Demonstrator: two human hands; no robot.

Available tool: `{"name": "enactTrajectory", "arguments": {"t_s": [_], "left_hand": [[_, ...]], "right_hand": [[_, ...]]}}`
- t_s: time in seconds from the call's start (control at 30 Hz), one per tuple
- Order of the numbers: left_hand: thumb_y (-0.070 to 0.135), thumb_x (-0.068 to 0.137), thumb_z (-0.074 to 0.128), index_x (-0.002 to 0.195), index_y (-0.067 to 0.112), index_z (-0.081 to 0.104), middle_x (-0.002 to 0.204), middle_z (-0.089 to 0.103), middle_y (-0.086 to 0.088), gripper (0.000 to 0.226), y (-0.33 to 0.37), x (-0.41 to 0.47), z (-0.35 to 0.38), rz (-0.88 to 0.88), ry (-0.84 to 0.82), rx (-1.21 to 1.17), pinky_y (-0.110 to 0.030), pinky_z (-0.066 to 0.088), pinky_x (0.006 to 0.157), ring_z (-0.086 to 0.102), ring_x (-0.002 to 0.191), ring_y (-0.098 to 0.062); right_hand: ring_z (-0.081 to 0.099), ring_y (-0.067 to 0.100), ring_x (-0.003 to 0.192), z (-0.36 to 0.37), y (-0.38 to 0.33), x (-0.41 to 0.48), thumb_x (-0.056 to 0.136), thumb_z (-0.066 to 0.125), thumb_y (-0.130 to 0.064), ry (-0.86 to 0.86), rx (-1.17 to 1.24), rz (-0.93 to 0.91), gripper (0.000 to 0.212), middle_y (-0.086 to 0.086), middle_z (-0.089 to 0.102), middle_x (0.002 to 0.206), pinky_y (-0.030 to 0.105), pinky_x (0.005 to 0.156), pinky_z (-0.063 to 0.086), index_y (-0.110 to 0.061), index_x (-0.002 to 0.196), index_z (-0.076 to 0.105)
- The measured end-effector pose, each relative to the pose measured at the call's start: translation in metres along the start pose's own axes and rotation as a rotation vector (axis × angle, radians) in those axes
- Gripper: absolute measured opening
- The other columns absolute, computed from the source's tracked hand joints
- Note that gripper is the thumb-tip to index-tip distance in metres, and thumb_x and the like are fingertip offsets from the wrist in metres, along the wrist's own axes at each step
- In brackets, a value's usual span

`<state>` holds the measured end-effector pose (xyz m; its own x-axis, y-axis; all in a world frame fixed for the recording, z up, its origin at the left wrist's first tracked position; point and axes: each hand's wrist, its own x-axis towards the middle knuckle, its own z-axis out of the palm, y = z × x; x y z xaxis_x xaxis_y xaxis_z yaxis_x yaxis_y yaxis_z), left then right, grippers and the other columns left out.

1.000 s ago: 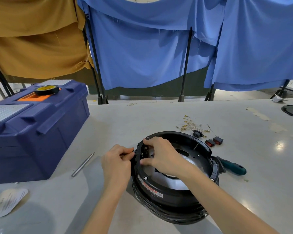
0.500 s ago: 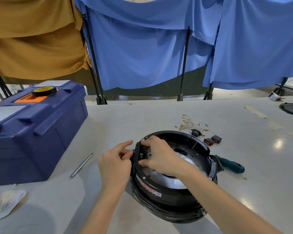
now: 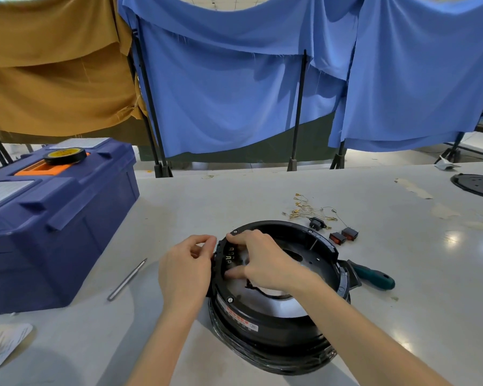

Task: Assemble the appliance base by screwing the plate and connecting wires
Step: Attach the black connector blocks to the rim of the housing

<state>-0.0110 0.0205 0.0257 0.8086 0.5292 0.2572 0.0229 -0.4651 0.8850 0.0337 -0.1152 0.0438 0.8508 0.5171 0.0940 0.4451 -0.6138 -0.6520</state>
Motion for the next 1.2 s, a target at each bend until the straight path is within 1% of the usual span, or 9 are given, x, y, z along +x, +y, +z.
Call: {"name": "enactTrajectory", "arguments": {"t_s": [0.1, 0.23, 0.33, 0.57, 0.77, 0.97, 1.03, 1.1, 1.2], "left_hand": [[0.054, 0.091, 0.053, 0.089, 0.034, 0.073, 0.089, 0.066, 0.009, 0.028, 0.004, 0.003, 0.009, 0.068, -0.048, 0.15, -0.035, 0.048, 0.078, 0.061, 0.088, -0.016], [0.032, 0.09, 0.066, 0.113, 0.021, 0.072, 0.11, 0.07, 0.004, 0.026, 0.008, 0.01, 0.02, 0.056, -0.193, 0.001, -0.034, 0.049, 0.096, 0.063, 0.104, -0.01], [0.018, 0.09, 0.067, 0.117, 0.019, 0.071, 0.113, 0.071, 0.006, 0.027, 0.006, 0.01, 0.025, 0.016, -0.223, -0.055, -0.032, 0.048, 0.1, 0.064, 0.106, -0.008], [0.016, 0.091, 0.067, 0.114, 0.026, 0.072, 0.098, 0.069, 0.019, 0.026, -0.002, 0.011, 0.028, -0.016, -0.198, -0.147, -0.011, 0.045, 0.079, 0.062, 0.086, 0.014], [0.015, 0.09, 0.068, 0.111, 0.027, 0.072, 0.107, 0.071, 0.012, 0.025, -0.006, 0.012, 0.029, -0.054, -0.204, -0.22, -0.03, 0.049, 0.098, 0.065, 0.103, -0.004], [0.018, 0.091, 0.067, 0.106, 0.032, 0.073, 0.107, 0.072, 0.012, 0.021, -0.006, 0.011, 0.029, -0.055, -0.193, -0.232, -0.03, 0.049, 0.098, 0.064, 0.103, -0.004], [0.022, 0.092, 0.066, 0.105, 0.029, 0.073, 0.106, 0.072, 0.012, 0.017, -0.003, 0.008, 0.028, -0.024, -0.153, -0.248, -0.029, 0.049, 0.098, 0.064, 0.104, -0.004], [0.026, 0.093, 0.064, 0.106, 0.026, 0.073, 0.104, 0.07, 0.017, 0.016, 0.002, 0.004, 0.026, 0.093, -0.09, -0.219, -0.016, 0.044, 0.095, 0.061, 0.103, 0.004], [0.026, 0.09, 0.066, 0.099, 0.033, 0.072, 0.098, 0.069, 0.022, 0.012, 0.014, 0.0, 0.023, 0.273, -0.035, -0.158, -0.007, 0.038, 0.083, 0.058, 0.094, 0.009]], "right_hand": [[0.064, 0.014, 0.098, -0.017, 0.003, -0.001, 0.087, 0.069, -0.009, 0.12, 0.058, -0.013, 0.039, 0.003, 0.071, 0.112, 0.023, 0.092, 0.049, -0.015, 0.126, 0.066], [0.063, 0.009, 0.093, -0.053, 0.032, 0.002, 0.092, 0.064, -0.01, 0.356, 0.058, 0.068, 0.023, 0.0, 0.073, 0.104, 0.011, 0.079, 0.044, -0.013, 0.113, 0.073], [0.065, 0.019, 0.101, -0.081, 0.072, 0.001, 0.092, 0.062, -0.006, 0.52, 0.055, 0.222, 0.018, 0.006, 0.073, 0.106, 0.027, 0.093, 0.047, -0.009, 0.105, 0.075], [0.047, 0.034, 0.125, -0.087, 0.154, 0.003, 0.087, 0.05, 0.006, 0.41, -0.199, 0.546, 0.037, 0.016, 0.063, 0.125, 0.038, 0.095, 0.045, -0.01, 0.114, 0.069], [0.036, 0.033, 0.116, -0.073, 0.168, 0.005, 0.087, 0.051, 0.002, 0.425, -0.303, 0.499, 0.032, 0.011, 0.068, 0.094, 0.036, 0.079, 0.043, -0.005, 0.113, 0.068], [0.036, 0.024, 0.098, -0.079, 0.158, 0.001, 0.081, 0.066, -0.002, 0.45, -0.349, 0.373, 0.027, 0.003, 0.066, 0.104, 0.03, 0.076, 0.024, -0.015, 0.104, 0.072], [0.047, 0.026, 0.103, -0.085, 0.142, 0.001, 0.08, 0.073, -0.003, 0.539, -0.254, 0.293, 0.026, 0.003, 0.061, 0.105, 0.029, 0.078, 0.028, -0.014, 0.104, 0.071], [0.057, 0.022, 0.096, -0.089, 0.117, -0.001, 0.075, 0.078, 0.002, 0.639, -0.078, 0.183, 0.029, 0.0, 0.059, 0.099, 0.024, 0.079, 0.038, -0.011, 0.1, 0.072], [0.063, 0.011, 0.084, -0.084, 0.068, -0.005, 0.065, 0.084, 0.004, 0.602, 0.155, 0.051, 0.039, -0.003, 0.065, 0.097, 0.015, 0.073, 0.05, -0.016, 0.096, 0.071]]}}
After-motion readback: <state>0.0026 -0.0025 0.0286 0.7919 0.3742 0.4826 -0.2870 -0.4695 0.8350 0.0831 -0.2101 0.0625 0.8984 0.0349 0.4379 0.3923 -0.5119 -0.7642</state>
